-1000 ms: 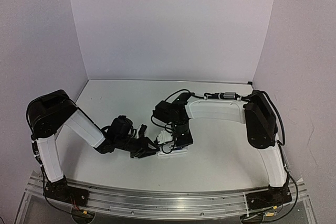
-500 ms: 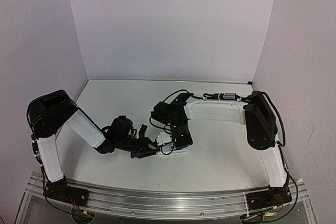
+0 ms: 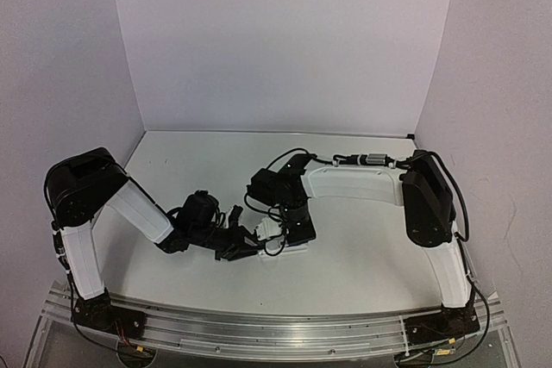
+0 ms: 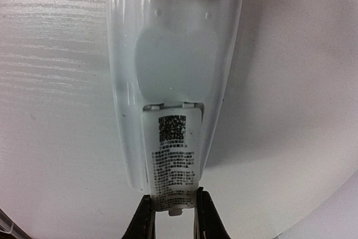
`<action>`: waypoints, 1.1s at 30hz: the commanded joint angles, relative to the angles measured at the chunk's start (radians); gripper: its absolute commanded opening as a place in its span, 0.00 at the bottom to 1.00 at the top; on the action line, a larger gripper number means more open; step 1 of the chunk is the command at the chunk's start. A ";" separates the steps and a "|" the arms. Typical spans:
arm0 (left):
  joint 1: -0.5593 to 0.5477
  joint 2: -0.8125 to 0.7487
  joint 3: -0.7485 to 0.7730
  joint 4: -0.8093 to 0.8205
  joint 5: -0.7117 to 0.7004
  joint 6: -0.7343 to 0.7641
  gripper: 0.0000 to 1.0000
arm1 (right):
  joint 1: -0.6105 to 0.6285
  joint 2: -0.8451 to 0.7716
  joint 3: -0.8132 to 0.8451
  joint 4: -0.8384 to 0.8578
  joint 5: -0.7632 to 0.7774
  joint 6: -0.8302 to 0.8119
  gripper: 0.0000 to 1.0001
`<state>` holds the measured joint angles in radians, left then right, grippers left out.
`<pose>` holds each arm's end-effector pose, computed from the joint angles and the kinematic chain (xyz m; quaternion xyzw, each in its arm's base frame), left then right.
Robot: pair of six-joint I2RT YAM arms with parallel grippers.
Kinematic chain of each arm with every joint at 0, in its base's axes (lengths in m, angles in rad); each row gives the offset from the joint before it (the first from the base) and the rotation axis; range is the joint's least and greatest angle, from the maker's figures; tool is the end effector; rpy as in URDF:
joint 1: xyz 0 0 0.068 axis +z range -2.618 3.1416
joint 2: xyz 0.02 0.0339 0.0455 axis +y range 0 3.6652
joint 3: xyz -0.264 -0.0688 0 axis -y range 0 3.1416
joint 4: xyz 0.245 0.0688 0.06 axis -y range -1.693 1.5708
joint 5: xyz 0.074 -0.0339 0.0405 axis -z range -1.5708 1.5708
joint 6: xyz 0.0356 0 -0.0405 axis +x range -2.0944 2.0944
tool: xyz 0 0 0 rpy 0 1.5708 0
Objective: Load the batteries into the remote control
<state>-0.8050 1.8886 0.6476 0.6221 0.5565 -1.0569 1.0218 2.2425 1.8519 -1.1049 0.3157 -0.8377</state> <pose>0.2107 -0.2462 0.0914 0.0175 0.8637 -0.4992 0.0672 0.2400 0.3711 0.1748 -0.7874 0.5949 -0.1530 0.0515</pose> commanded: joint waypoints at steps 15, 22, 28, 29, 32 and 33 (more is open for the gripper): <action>-0.011 0.024 0.019 0.007 0.019 0.003 0.32 | 0.019 0.027 0.037 -0.028 -0.027 0.017 0.00; -0.011 0.023 0.018 0.006 0.022 0.005 0.32 | 0.023 0.034 0.046 -0.028 -0.050 0.035 0.00; -0.012 0.022 0.017 0.003 0.022 0.006 0.32 | 0.022 0.038 0.056 -0.026 -0.016 0.054 0.00; -0.012 0.022 0.016 0.003 0.022 0.006 0.32 | 0.022 0.037 0.058 -0.025 -0.007 0.057 0.00; -0.011 0.020 0.013 0.004 0.022 0.006 0.32 | 0.023 0.035 0.064 -0.023 0.018 0.057 0.00; -0.012 0.020 0.013 0.004 0.022 0.007 0.32 | 0.022 0.035 0.064 -0.023 0.025 0.054 0.00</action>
<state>-0.8074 1.8957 0.6479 0.6304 0.5751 -1.0561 1.0330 2.2593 1.8780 -1.1315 0.3248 -0.7970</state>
